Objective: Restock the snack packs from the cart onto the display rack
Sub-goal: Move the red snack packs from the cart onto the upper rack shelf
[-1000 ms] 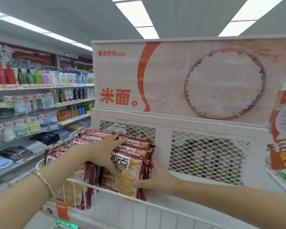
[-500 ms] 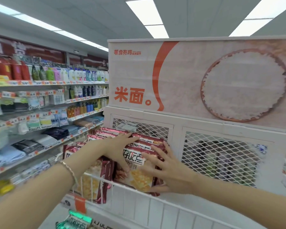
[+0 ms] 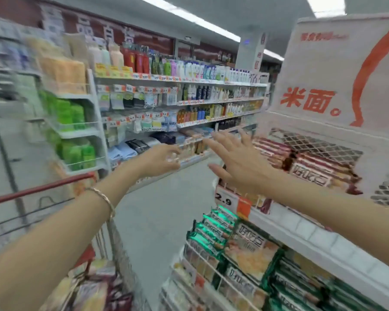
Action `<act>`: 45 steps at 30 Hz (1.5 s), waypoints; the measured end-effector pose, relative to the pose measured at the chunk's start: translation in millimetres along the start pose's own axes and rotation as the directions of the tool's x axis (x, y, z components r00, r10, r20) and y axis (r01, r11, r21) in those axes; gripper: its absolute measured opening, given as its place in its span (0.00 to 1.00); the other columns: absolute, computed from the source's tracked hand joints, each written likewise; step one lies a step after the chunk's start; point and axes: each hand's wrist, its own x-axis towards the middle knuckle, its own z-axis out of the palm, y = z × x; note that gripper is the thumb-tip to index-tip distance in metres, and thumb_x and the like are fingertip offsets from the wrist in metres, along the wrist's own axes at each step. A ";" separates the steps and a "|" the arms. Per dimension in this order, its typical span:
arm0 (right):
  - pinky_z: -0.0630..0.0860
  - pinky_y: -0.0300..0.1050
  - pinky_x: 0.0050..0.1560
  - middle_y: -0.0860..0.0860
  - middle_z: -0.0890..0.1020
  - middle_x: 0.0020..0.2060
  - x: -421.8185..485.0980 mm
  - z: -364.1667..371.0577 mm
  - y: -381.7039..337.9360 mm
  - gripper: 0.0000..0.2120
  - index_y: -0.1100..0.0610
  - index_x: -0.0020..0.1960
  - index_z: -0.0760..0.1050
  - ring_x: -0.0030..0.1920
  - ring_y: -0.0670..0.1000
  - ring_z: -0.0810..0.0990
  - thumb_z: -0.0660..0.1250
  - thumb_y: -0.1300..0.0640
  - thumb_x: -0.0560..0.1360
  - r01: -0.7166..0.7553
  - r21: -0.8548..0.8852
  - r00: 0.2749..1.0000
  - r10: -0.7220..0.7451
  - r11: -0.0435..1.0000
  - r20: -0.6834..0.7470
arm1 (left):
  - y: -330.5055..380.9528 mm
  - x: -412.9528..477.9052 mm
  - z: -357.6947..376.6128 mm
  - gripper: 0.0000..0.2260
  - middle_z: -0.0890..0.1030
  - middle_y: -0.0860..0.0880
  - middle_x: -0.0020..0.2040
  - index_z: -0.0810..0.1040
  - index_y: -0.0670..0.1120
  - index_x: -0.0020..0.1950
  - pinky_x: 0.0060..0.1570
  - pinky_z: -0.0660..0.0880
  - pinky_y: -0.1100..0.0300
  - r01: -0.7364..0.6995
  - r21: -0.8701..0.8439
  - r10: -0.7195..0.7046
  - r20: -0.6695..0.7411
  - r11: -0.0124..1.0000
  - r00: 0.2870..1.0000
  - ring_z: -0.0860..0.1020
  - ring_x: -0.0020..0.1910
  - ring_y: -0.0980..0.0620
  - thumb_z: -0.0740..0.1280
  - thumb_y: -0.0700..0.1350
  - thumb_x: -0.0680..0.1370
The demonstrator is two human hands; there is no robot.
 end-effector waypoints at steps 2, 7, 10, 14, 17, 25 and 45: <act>0.45 0.65 0.77 0.56 0.66 0.77 20.2 27.9 -55.0 0.33 0.52 0.80 0.57 0.77 0.58 0.62 0.42 0.37 0.80 0.087 -0.008 0.994 -0.087 0.996 0.070 | -52.6 -30.4 5.7 0.21 0.73 0.48 0.72 0.72 0.49 0.72 0.59 0.70 0.56 0.103 0.037 -0.105 0.055 0.994 0.993 0.74 0.67 0.46 0.68 0.50 0.80; 0.56 0.68 0.74 0.59 0.71 0.73 27.1 130.2 -186.9 0.35 0.53 0.79 0.61 0.74 0.60 0.68 0.39 0.38 0.79 0.225 0.081 0.932 -0.238 0.971 0.272 | -187.3 -114.0 41.9 0.20 0.71 0.46 0.73 0.72 0.46 0.73 0.62 0.67 0.57 0.355 0.041 -0.355 0.221 0.934 0.908 0.71 0.69 0.46 0.66 0.49 0.81; 0.47 0.66 0.77 0.58 0.60 0.79 9.0 184.4 -255.0 0.35 0.52 0.82 0.50 0.79 0.58 0.57 0.34 0.38 0.79 0.268 0.173 0.847 -0.318 0.948 0.426 | -249.1 -169.1 73.5 0.20 0.73 0.45 0.72 0.72 0.44 0.73 0.67 0.70 0.52 0.473 0.052 -0.465 0.304 0.880 0.831 0.73 0.68 0.45 0.65 0.49 0.81; 0.42 0.61 0.79 0.57 0.55 0.80 -20.3 247.2 -325.5 0.29 0.53 0.82 0.50 0.81 0.56 0.50 0.48 0.42 0.84 0.143 0.343 0.757 -0.326 0.929 0.567 | -302.9 -230.3 121.1 0.20 0.72 0.44 0.73 0.73 0.43 0.72 0.70 0.68 0.51 0.609 0.038 -0.575 0.382 0.792 0.724 0.71 0.70 0.44 0.66 0.48 0.81; 0.48 0.58 0.79 0.56 0.59 0.79 -41.4 290.7 -356.6 0.28 0.55 0.80 0.56 0.79 0.57 0.54 0.53 0.45 0.84 -0.030 0.424 0.711 -0.279 0.905 0.646 | -320.9 -260.7 150.7 0.19 0.71 0.43 0.73 0.73 0.43 0.71 0.70 0.67 0.52 0.688 -0.001 -0.617 0.443 0.725 0.651 0.71 0.70 0.44 0.66 0.46 0.81; 0.72 0.52 0.67 0.63 0.72 0.71 -67.5 390.4 -430.7 0.31 0.65 0.77 0.60 0.69 0.61 0.73 0.67 0.58 0.79 -0.522 0.433 0.319 -0.303 0.735 0.898 | -351.6 -278.1 208.3 0.16 0.76 0.44 0.67 0.75 0.43 0.69 0.58 0.73 0.53 0.819 -0.120 -0.692 0.475 0.562 0.544 0.76 0.59 0.46 0.65 0.43 0.81; 0.76 0.35 0.37 0.43 0.81 0.38 -54.6 406.0 -373.1 0.09 0.52 0.51 0.75 0.35 0.41 0.77 0.72 0.61 0.74 0.039 0.798 0.836 -0.457 0.602 0.304 | -398.9 -263.9 253.4 0.25 0.70 0.47 0.73 0.68 0.48 0.75 0.69 0.68 0.49 0.910 -0.403 -0.710 0.612 0.097 0.347 0.72 0.69 0.46 0.62 0.59 0.81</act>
